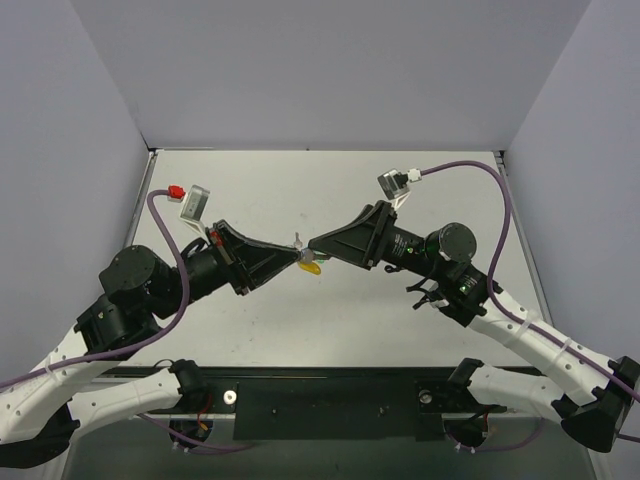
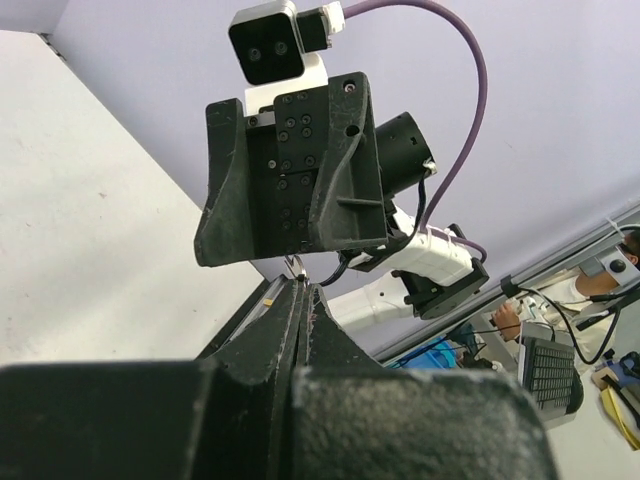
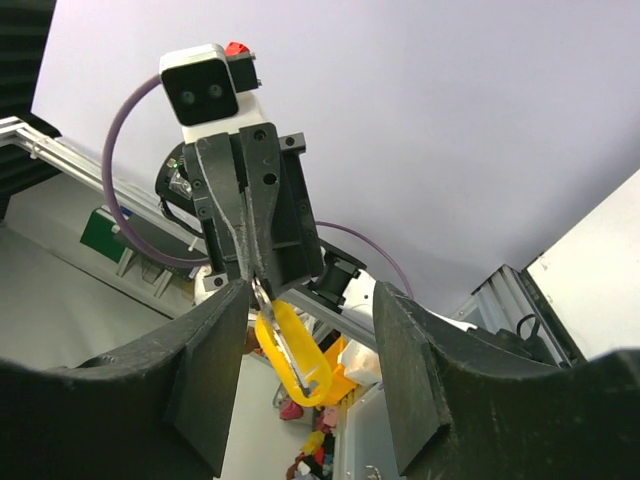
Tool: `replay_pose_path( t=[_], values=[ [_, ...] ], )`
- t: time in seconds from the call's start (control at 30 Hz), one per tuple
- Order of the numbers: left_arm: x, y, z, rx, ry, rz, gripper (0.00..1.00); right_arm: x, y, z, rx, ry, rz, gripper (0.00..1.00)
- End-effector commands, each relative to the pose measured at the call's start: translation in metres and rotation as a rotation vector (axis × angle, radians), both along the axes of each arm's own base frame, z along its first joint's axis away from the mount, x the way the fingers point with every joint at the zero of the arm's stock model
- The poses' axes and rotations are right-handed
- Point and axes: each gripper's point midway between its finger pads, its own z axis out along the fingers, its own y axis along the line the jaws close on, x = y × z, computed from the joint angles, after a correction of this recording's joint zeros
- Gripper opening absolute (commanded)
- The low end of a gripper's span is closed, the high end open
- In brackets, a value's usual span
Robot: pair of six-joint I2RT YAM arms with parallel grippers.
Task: Remove the keys from the keyring
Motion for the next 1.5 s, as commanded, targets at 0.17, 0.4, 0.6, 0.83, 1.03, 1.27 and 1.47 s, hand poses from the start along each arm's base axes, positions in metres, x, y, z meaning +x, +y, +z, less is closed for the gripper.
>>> replay_pose_path(
  t=[0.17,0.4,0.6,0.83,1.03,1.27,1.47],
  values=[
    [0.012,0.005,0.016,-0.086,-0.003,0.072,0.0,-0.008,-0.006,0.031,0.115,-0.064,0.014,0.45],
    [0.016,0.001,0.014,-0.103,0.003,0.077,0.0,-0.011,-0.004,0.033,0.119,-0.072,0.025,0.36],
    [0.018,-0.003,0.014,-0.103,0.007,0.08,0.0,-0.012,-0.004,0.033,0.113,-0.078,0.028,0.21],
    [0.021,-0.005,0.008,-0.084,0.022,0.084,0.0,-0.013,-0.007,0.029,0.101,-0.09,0.017,0.0],
    [0.019,-0.005,0.008,-0.047,0.024,0.079,0.29,-0.014,-0.009,0.024,0.069,-0.096,0.005,0.0],
    [0.016,0.021,0.026,-0.128,-0.018,0.137,0.72,-0.008,-0.019,0.033,0.098,-0.089,-0.051,0.0],
    [0.018,0.028,0.03,-0.291,-0.031,0.159,0.7,-0.004,-0.025,0.05,0.197,-0.057,-0.077,0.0]
  ],
)
